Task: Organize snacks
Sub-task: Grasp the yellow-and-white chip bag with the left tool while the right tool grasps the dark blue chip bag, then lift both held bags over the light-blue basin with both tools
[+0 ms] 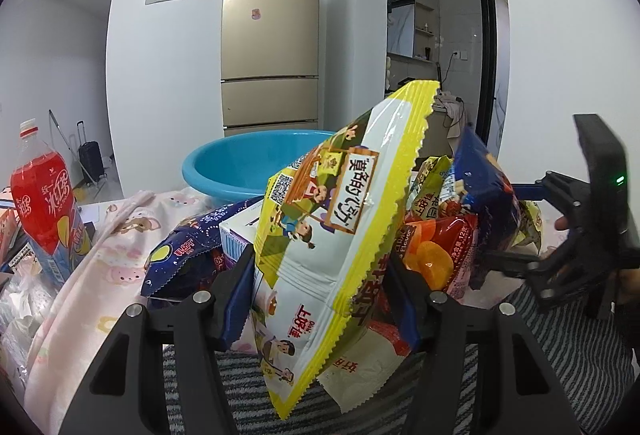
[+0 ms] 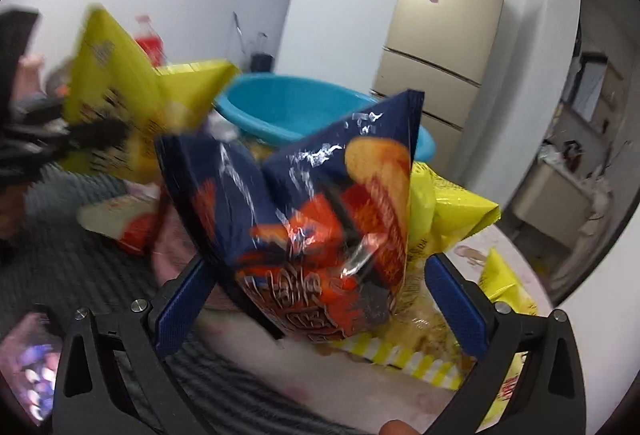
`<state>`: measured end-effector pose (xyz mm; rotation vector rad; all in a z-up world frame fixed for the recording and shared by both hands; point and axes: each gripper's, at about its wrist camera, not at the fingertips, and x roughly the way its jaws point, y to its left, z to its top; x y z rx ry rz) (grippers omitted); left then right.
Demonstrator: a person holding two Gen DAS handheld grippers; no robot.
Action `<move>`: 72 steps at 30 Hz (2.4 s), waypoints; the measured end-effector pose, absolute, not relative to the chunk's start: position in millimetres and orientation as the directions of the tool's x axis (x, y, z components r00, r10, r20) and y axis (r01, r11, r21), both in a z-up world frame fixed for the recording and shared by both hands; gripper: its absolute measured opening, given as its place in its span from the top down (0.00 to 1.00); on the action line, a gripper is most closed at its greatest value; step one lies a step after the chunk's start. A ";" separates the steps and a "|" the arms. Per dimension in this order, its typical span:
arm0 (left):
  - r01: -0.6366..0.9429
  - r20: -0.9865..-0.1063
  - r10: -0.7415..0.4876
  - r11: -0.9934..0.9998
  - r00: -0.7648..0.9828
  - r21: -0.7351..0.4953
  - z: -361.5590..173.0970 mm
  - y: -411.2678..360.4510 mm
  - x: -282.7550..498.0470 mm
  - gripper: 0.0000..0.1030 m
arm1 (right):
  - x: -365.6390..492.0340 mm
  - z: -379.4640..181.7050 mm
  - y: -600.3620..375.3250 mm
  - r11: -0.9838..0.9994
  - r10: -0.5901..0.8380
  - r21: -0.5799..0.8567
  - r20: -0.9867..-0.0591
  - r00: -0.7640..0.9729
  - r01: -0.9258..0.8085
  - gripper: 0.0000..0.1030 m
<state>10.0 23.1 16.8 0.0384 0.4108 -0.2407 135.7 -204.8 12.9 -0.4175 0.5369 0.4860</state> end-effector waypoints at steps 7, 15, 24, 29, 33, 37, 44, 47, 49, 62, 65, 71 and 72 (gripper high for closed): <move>0.224 -0.375 -0.205 0.975 0.904 0.007 18.0 16.9 3.4 0.40 | 141.9 16.3 -210.4 0.816 0.380 -0.174 -0.558 0.737 -0.552 0.24; 0.185 -0.332 -0.189 0.982 0.924 -0.046 32.5 22.6 -6.0 0.40 | 110.1 47.2 -237.9 0.821 0.466 -0.120 -0.423 0.777 -0.558 0.30; 0.153 -0.213 -0.153 0.988 0.965 -0.015 103.5 0.8 -34.9 0.40 | 87.4 95.5 -233.7 0.797 0.570 -0.045 -0.273 0.775 -0.602 0.30; 0.183 -0.123 -0.183 0.983 0.975 -0.005 148.4 -11.1 -36.6 0.40 | 90.7 132.0 -217.8 0.796 0.592 -0.014 -0.193 0.782 -0.606 0.30; 0.170 -0.092 -0.171 0.985 0.981 -0.019 182.2 -13.2 -25.4 0.40 | 94.4 173.6 -202.0 0.799 0.593 -0.035 -0.120 0.796 -0.601 0.30; 0.166 -0.069 -0.167 0.986 0.983 -0.030 214.2 -11.3 -13.7 0.40 | 105.1 206.3 -187.7 0.800 0.595 -0.040 -0.070 0.801 -0.598 0.30; 0.162 -0.096 -0.172 0.982 0.980 -0.101 245.7 4.6 23.3 0.40 | 131.8 231.9 -165.6 0.803 0.596 -0.005 -0.017 0.803 -0.596 0.30; 0.165 -0.108 -0.178 0.979 0.978 -0.120 248.3 13.5 44.6 0.40 | 142.8 234.3 -158.8 0.812 0.583 0.002 -0.007 0.812 -0.583 0.30; 0.165 -0.120 -0.181 0.977 0.976 -0.131 244.5 16.9 56.0 0.40 | 146.7 232.5 -154.4 0.817 0.576 0.007 -0.002 0.817 -0.576 0.30; 0.096 -0.240 -0.123 0.988 0.963 -0.123 194.1 21.0 135.2 0.40 | 204.4 180.8 -143.3 0.814 0.580 0.037 -0.103 0.808 -0.579 0.28; 0.084 -0.270 -0.112 0.990 0.956 -0.113 185.3 17.3 147.2 0.40 | 222.5 173.5 -148.0 0.814 0.580 0.101 -0.157 0.799 -0.572 0.28; 0.057 -0.356 -0.081 0.995 0.931 -0.078 166.5 6.1 165.8 0.40 | 248.5 162.3 -150.1 0.833 0.553 0.186 -0.281 0.784 -0.521 0.26; 0.054 -0.399 -0.087 0.994 0.913 -0.094 161.8 6.6 173.4 0.40 | 252.6 159.3 -149.6 0.838 0.546 0.190 -0.299 0.783 -0.512 0.26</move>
